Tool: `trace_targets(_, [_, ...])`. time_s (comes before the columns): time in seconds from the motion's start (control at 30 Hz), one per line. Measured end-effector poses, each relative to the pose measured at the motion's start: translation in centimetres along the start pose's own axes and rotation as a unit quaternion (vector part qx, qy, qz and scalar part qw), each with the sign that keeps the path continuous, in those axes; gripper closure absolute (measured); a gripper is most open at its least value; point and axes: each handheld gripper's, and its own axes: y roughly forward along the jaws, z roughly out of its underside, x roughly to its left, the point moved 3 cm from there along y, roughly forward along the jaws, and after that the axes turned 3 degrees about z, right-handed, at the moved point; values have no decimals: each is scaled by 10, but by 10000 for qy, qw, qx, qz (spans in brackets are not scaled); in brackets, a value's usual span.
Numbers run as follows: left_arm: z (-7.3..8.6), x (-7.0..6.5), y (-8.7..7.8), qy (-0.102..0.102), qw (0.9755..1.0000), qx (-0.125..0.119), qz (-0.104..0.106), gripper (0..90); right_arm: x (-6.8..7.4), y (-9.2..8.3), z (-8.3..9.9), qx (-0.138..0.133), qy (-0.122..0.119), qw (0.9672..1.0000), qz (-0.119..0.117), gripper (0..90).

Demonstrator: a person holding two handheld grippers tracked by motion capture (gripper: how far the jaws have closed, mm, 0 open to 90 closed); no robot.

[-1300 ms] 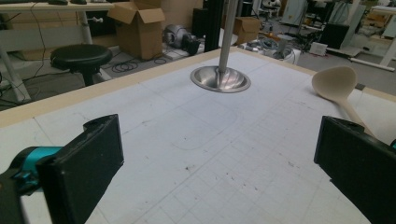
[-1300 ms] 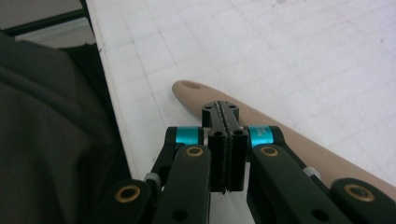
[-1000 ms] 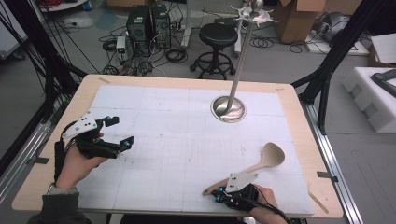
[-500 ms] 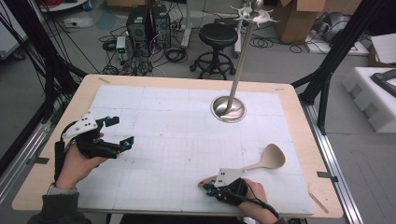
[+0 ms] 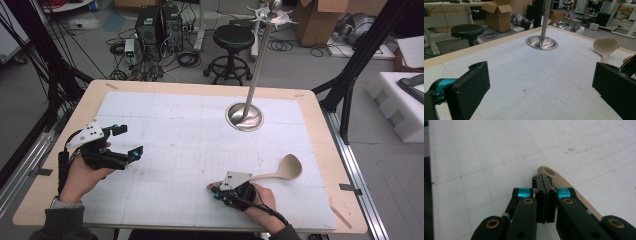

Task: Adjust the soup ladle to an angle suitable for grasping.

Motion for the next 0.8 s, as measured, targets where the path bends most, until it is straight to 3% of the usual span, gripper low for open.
trace_targets(0.63, [0,0,1,13,10000,16,19,18,-8,22,-20,-64,144,9996,247,900])
trace_targets(0.8, [0,0,0,1,10000,0,18,18,-8,20,-20,-34,332,9993,146,900])
